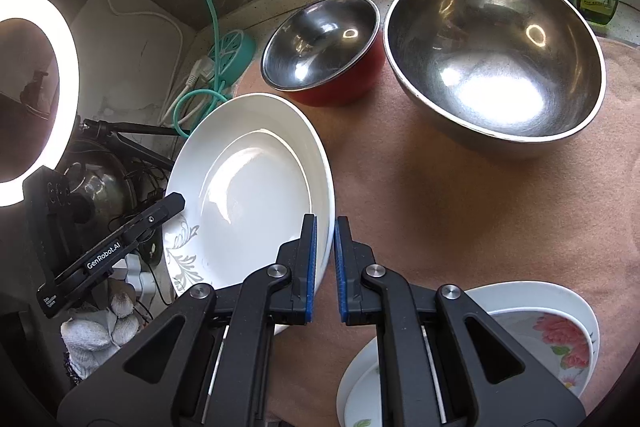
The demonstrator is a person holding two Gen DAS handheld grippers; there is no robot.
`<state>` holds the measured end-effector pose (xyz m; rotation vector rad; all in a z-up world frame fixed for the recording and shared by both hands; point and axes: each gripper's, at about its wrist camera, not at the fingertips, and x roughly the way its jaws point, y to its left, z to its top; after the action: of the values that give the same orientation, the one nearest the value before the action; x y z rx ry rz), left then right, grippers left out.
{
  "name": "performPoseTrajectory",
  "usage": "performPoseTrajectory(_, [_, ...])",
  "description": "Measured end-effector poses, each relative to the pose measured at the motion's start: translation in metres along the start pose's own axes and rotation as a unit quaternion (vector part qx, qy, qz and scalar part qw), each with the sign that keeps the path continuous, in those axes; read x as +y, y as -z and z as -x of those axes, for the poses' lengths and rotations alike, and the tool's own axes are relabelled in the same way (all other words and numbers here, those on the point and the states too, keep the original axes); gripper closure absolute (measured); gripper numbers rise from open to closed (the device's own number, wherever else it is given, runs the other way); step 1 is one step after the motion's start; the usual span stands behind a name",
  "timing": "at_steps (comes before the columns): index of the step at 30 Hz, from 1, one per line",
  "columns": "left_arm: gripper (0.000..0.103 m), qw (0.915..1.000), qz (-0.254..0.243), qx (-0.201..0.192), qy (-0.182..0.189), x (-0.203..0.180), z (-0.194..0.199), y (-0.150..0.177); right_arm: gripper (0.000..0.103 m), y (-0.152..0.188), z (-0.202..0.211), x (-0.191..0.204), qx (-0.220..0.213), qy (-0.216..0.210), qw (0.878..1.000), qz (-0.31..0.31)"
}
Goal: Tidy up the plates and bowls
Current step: 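Close the left tool on the grey-leaf plate rim and lift it, then carry the grey-leaf plate with the left tool onto the pink-rose plate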
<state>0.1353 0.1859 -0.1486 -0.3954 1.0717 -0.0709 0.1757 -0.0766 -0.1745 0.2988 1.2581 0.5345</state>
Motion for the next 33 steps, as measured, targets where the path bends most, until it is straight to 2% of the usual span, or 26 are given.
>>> performPoseTrajectory(18, [0.092, 0.9992, -0.023, -0.027, 0.02, -0.058, 0.037, 0.027, 0.094, 0.027, 0.066, -0.025, -0.026, -0.005, 1.0, 0.011])
performPoseTrajectory(33, [0.092, 0.9989, -0.026, -0.011, 0.037, -0.104, 0.034, 0.077, 0.094, 0.064, 0.101, -0.07, -0.015, 0.011, 1.0, 0.008])
